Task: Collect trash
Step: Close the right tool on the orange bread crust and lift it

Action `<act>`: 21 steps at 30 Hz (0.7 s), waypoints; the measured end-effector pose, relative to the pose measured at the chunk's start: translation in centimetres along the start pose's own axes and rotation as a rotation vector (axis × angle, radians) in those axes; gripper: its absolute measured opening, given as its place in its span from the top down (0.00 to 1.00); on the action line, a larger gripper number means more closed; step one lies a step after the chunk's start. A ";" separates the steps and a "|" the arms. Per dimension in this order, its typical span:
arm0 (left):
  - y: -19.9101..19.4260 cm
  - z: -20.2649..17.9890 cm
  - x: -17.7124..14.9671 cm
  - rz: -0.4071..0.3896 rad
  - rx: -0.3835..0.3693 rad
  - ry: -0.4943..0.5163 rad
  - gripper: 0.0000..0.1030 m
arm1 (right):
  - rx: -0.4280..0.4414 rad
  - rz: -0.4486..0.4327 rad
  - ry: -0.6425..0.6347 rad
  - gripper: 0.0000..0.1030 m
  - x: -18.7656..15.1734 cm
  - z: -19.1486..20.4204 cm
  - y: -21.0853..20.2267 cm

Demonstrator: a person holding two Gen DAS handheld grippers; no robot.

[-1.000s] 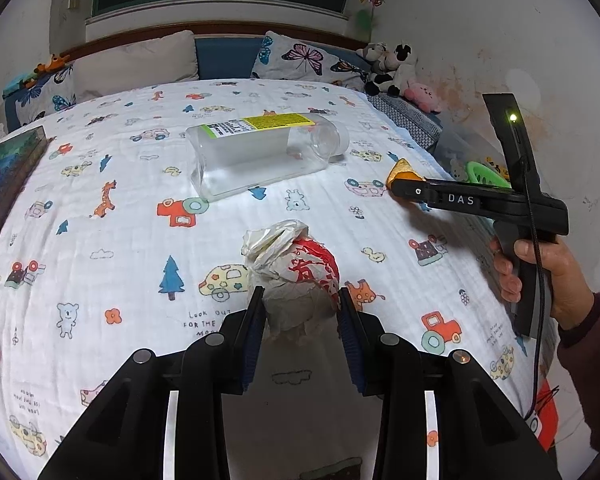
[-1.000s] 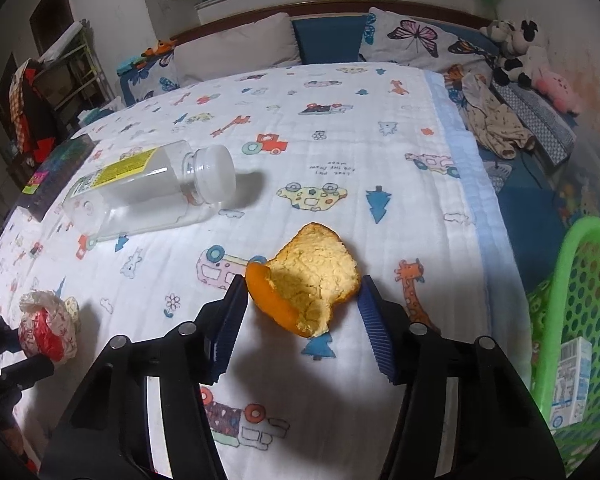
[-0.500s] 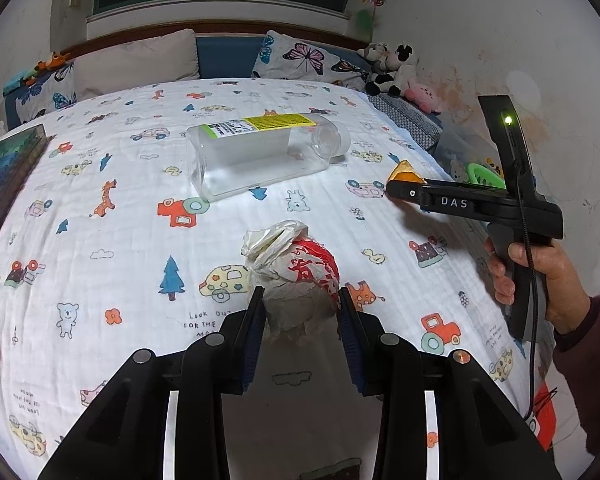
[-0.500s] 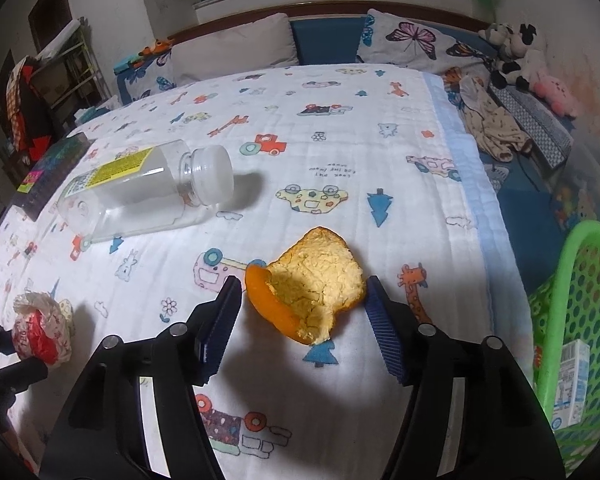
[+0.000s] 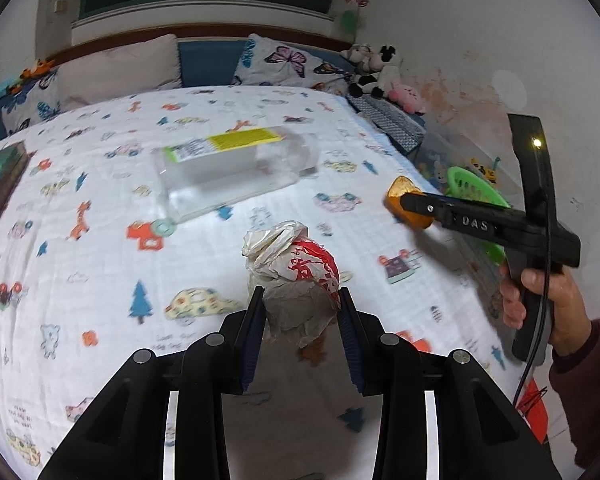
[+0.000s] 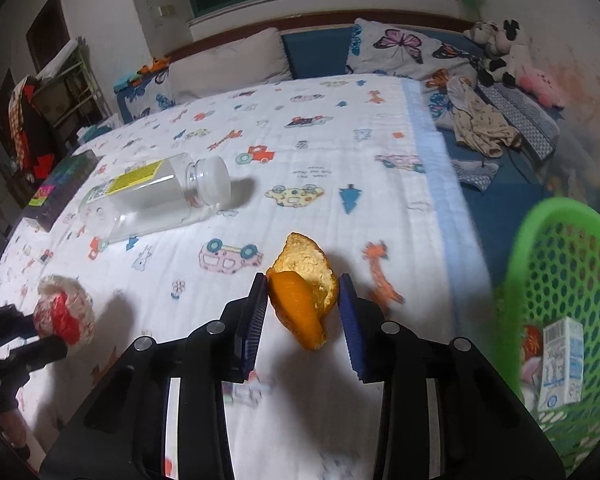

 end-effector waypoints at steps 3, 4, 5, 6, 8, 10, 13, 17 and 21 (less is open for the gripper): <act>0.3 -1.5 0.8 0.004 -0.026 0.019 0.66 | -0.005 -0.027 0.026 0.65 -0.6 -1.2 -2.0; 0.5 -2.2 1.2 0.005 -0.035 0.029 0.66 | -0.009 -0.034 0.033 0.65 -0.7 -1.6 -2.6; 0.6 -2.9 1.6 0.003 -0.042 0.039 0.66 | -0.014 -0.043 0.041 0.65 -0.9 -2.1 -3.3; 0.7 -3.4 2.0 0.001 -0.050 0.047 0.66 | -0.020 -0.051 0.051 0.65 -1.0 -2.6 -3.9; 0.9 -4.8 2.9 -0.002 -0.073 0.069 0.66 | -0.043 -0.070 0.073 0.65 -1.5 -4.1 -5.5; 1.2 -6.4 3.8 -0.002 -0.096 0.091 0.66 | -0.065 -0.079 0.091 0.65 -2.0 -5.4 -6.4; 2.0 -8.9 5.1 0.005 -0.131 0.125 0.66 | -0.096 -0.088 0.134 0.65 -2.9 -7.8 -7.8; 3.3 -12.6 6.8 0.017 -0.170 0.175 0.66 | -0.134 -0.095 0.179 0.65 -4.3 -10.6 -9.3; 4.6 -16.0 8.4 0.025 -0.196 0.225 0.66 | -0.166 -0.096 0.222 0.65 -5.5 -13.2 -10.3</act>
Point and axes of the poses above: each gripper's, at about its wrist camera, not at the fingertips, and y roughly the way its jaws point, z to its left, x to its top, the point moved 5 cm from there along y, roughly the way its jaws point, and after that the axes turned 5 degrees about z, right-handed, at the moved point
